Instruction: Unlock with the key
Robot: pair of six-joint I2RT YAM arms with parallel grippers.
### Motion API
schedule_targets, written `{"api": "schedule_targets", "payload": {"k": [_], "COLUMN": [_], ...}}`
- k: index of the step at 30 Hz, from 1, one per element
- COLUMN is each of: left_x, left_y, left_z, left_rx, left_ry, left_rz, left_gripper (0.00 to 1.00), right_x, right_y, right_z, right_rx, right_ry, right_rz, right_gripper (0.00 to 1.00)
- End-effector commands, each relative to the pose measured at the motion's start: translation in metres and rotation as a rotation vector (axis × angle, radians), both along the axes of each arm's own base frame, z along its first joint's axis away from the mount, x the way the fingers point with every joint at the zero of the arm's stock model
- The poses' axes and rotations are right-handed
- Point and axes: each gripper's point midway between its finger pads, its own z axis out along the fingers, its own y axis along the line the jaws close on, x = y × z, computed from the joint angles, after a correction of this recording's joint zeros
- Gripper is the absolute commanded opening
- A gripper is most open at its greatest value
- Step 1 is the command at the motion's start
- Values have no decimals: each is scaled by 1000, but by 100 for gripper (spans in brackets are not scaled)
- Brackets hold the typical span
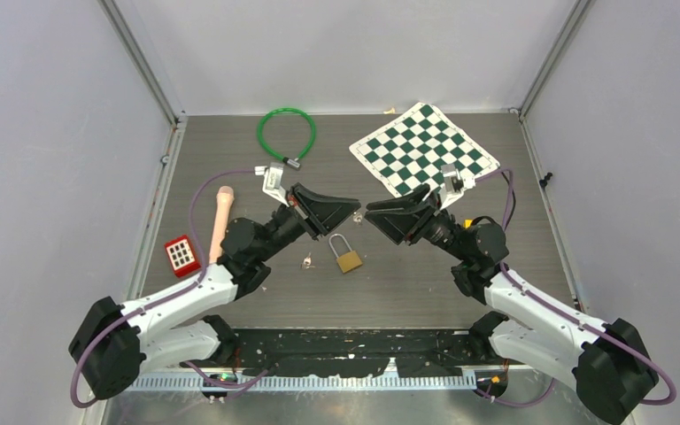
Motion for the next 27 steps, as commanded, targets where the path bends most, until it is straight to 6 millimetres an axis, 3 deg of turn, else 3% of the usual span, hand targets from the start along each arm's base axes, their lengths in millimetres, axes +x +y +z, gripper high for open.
{"api": "schedule_targets", "payload": {"k": [1, 20, 27], "left_x": [-12, -19, -19], "left_y": [4, -9, -10], "left_z": [48, 58, 61], "left_rx": [-114, -127, -132], "left_ry": [-104, -119, -123], "left_rz": [-23, -64, -63], "left_gripper": [0, 0, 0], "right_x": [-8, -13, -15], "right_y": [-3, 2, 3], "right_z": [41, 41, 39], "right_rx": [74, 84, 81], "right_ry": [-115, -107, -106], "right_rz": [-1, 38, 46], "right_gripper": [44, 27, 14]}}
